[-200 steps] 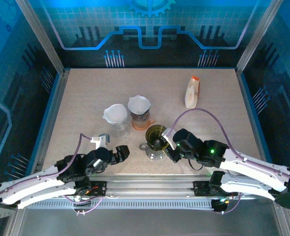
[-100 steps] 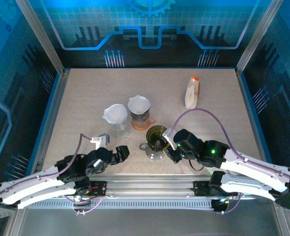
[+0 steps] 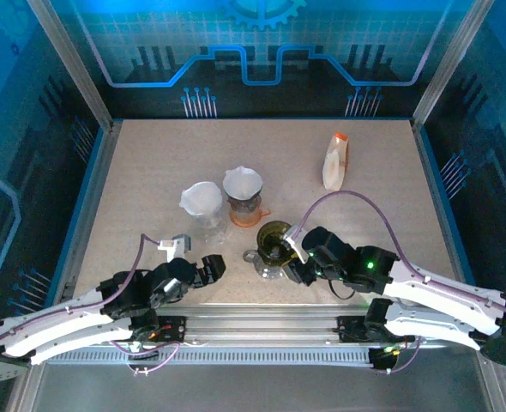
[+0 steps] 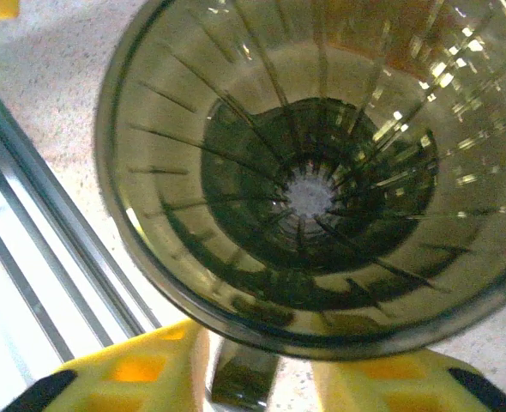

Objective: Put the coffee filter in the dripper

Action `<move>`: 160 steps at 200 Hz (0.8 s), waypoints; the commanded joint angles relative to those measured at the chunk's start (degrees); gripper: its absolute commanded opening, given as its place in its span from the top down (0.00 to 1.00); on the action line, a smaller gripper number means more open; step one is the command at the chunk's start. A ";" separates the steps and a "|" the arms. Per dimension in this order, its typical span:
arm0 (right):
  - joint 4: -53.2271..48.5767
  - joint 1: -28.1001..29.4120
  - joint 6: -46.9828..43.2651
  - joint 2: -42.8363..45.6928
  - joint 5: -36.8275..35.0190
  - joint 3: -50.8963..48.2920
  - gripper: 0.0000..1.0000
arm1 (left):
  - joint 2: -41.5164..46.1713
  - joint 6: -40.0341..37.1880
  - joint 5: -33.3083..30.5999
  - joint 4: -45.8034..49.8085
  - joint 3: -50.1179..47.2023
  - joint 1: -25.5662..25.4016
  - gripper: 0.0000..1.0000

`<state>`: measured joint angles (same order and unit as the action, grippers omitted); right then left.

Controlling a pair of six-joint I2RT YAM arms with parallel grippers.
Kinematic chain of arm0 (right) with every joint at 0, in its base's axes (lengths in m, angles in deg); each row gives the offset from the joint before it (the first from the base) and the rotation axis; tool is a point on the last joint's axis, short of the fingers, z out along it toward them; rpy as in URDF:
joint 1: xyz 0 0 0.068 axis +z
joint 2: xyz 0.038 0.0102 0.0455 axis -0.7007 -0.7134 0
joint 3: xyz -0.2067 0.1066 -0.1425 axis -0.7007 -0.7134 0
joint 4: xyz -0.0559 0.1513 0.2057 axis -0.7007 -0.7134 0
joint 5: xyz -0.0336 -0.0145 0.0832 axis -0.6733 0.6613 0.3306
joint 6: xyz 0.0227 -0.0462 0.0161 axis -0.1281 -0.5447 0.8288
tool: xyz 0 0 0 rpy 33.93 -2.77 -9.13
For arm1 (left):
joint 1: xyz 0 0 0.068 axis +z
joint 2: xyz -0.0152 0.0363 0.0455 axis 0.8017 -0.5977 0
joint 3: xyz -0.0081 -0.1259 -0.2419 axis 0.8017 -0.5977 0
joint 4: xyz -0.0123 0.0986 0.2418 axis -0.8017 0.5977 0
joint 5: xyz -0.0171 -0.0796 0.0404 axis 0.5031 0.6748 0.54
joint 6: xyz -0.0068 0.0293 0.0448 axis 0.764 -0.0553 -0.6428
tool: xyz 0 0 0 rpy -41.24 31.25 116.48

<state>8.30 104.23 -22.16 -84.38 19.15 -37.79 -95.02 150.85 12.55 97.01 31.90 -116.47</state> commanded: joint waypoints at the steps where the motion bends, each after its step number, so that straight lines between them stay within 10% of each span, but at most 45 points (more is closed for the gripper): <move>1: 0.14 0.81 0.95 1.57 -0.42 -0.37 0.47 | 0.50 0.84 -1.17 0.00 -0.53 -0.45 0.01; 47: -0.58 0.74 0.73 3.95 -2.57 0.35 0.30 | 0.52 -0.06 -0.64 -1.46 -0.39 -0.44 0.01; 160: 3.28 -0.60 0.03 -0.40 1.89 3.40 0.31 | 0.78 -0.07 -1.69 -0.67 -0.48 -0.44 0.01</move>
<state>9.13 104.04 -21.70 -83.60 18.93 -37.24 -94.76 150.92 12.52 96.95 31.88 -116.47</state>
